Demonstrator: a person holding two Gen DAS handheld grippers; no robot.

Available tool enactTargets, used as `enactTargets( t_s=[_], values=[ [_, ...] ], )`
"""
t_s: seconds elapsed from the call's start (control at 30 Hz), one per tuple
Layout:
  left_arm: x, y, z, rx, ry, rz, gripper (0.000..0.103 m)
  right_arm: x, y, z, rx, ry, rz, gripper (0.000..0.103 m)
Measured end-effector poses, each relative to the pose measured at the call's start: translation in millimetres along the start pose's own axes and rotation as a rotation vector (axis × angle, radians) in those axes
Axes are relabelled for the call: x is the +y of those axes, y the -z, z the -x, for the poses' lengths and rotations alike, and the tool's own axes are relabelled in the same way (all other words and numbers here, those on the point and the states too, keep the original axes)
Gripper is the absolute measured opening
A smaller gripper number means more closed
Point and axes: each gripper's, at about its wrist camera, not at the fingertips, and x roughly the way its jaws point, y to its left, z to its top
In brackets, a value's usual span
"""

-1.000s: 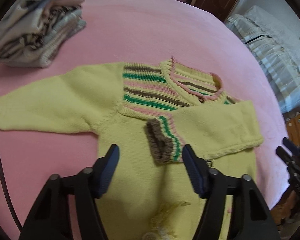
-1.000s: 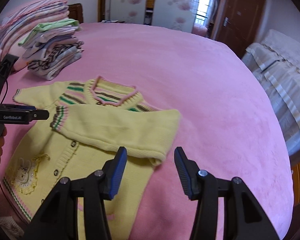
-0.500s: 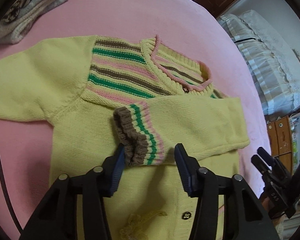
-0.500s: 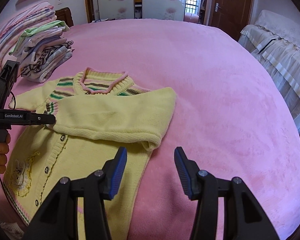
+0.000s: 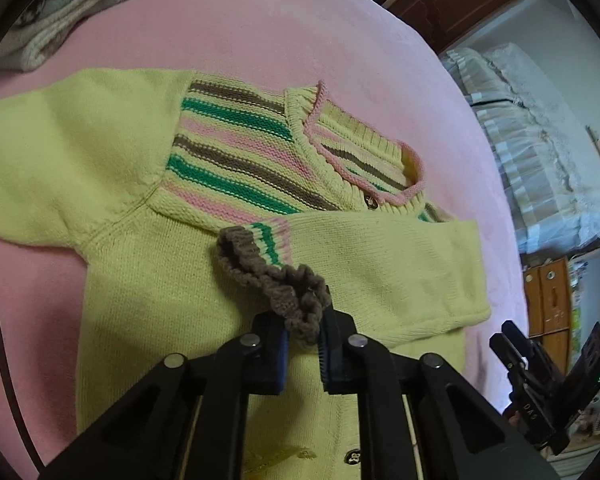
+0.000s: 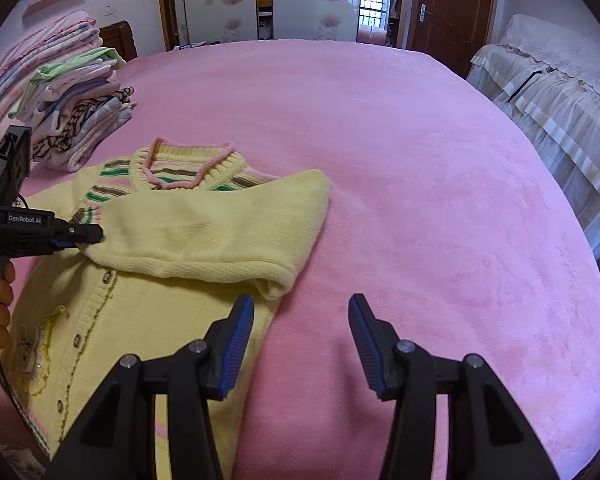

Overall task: Fold small clothes
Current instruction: 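Grasp the folded sleeve cuff with the left tool and adjust it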

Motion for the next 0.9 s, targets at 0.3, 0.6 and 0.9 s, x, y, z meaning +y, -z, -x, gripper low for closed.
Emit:
enactTargets(
  t_s=[0.3, 0.6, 0.9],
  values=[
    [-43, -23, 45, -0.104, -0.044, -0.103, 0.007, 4, -6, -28, 0.041, -0.050, -0.054, 0.050],
    [-59, -47, 92, -0.232, -0.058, -0.156, 0.007, 11, -15, -53, 0.055, -0.018, -0.090, 0.050],
    [-10, -27, 49, -0.156, -0.174, -0.099, 0.007, 20, -15, -43, 0.005, 0.065, -0.026, 0.048]
  ],
)
